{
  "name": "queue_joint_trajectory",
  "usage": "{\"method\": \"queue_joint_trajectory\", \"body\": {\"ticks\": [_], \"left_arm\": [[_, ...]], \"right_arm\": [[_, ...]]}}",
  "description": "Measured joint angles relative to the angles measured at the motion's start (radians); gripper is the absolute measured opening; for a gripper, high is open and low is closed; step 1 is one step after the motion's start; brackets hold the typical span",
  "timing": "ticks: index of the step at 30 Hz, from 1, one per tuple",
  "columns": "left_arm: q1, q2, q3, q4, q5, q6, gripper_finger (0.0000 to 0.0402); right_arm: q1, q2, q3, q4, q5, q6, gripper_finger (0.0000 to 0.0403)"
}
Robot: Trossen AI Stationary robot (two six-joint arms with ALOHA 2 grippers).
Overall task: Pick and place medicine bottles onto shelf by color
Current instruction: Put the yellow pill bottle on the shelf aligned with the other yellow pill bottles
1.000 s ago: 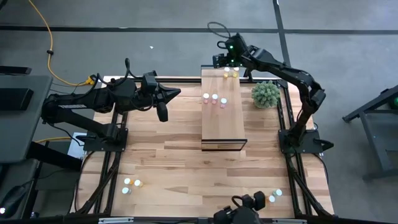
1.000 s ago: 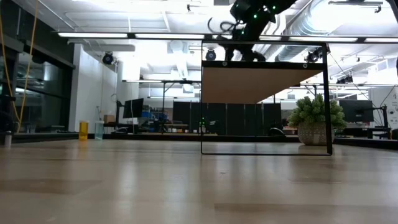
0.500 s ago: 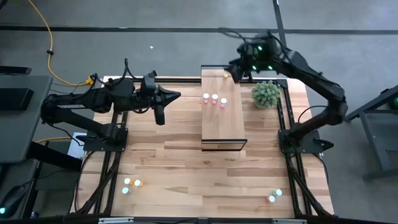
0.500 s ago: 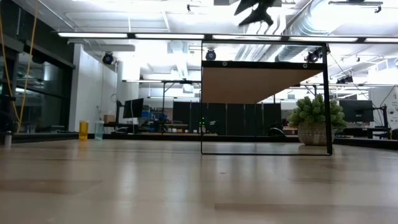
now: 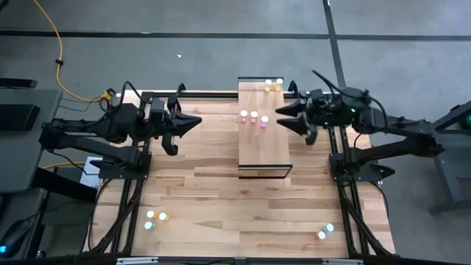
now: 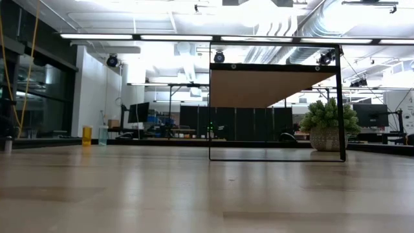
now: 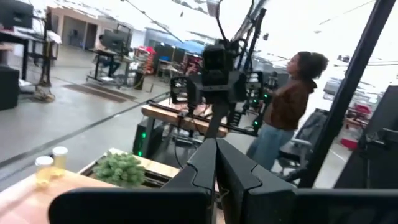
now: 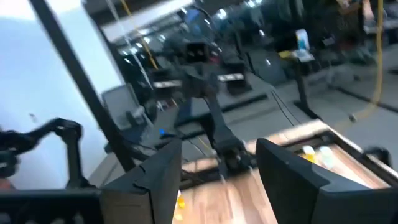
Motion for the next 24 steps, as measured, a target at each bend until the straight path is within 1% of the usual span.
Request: {"method": "queue_joint_trajectory", "body": {"ticks": [3,9,16,20,23,24], "left_arm": [[0.0,-0.001,0.0,0.012,-0.02,0.011,0.0],[0.0,-0.001,0.0,0.012,-0.027,0.03,0.0003],[0.0,-0.001,0.0,0.011,-0.026,0.06,0.0026],[0.002,-0.001,0.0,0.011,-0.027,0.081,0.006],[0.002,-0.001,0.003,0.004,-0.027,0.074,0.0106],[0.002,0.0,0.016,-0.025,-0.027,0.072,0.0125]], "right_arm": [[0.028,-0.031,-0.037,0.059,0.004,-0.034,0.0197],[0.048,-0.039,-0.019,0.05,0.004,-0.058,0.0197],[0.048,-0.037,-0.018,0.043,0.004,-0.058,0.0197],[0.048,-0.037,-0.018,0.042,0.004,-0.058,0.0197],[0.048,-0.037,-0.018,0.041,0.004,-0.056,0.0197],[0.048,-0.037,-0.018,0.041,0.004,-0.05,0.0197]]}}
